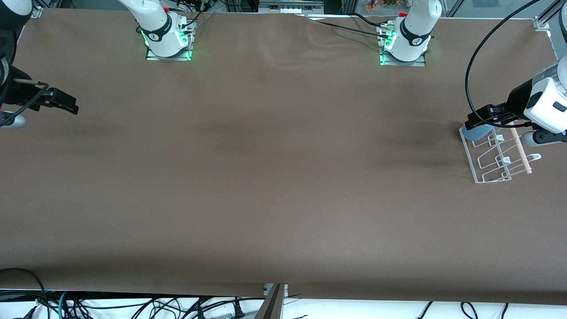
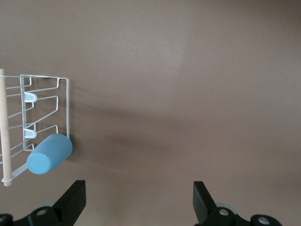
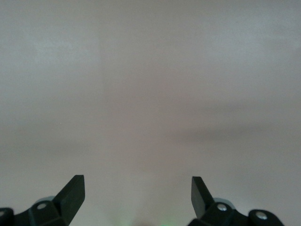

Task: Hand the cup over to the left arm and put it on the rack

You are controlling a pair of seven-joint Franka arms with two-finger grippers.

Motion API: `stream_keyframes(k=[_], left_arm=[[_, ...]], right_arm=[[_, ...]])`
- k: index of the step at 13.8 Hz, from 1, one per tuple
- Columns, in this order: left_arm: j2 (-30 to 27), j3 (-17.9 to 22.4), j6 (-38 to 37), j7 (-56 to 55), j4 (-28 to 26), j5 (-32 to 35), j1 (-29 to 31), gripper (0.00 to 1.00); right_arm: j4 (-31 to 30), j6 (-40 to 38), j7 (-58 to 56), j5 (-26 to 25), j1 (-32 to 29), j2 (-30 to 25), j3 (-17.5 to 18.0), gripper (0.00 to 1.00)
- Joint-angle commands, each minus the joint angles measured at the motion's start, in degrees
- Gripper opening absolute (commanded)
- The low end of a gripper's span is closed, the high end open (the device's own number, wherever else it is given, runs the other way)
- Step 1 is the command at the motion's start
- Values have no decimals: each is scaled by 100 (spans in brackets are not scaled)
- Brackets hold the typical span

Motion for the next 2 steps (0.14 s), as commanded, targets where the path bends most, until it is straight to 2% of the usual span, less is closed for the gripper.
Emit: stream_keyframes(k=[1, 2], left_arm=[[140, 21, -192, -81, 276, -88, -12, 100], [140, 13, -193, -81, 276, -88, -12, 100]], right_arm=[[242, -146, 45, 199, -77, 20, 7, 100], [233, -163, 81, 199, -77, -41, 7, 100]])
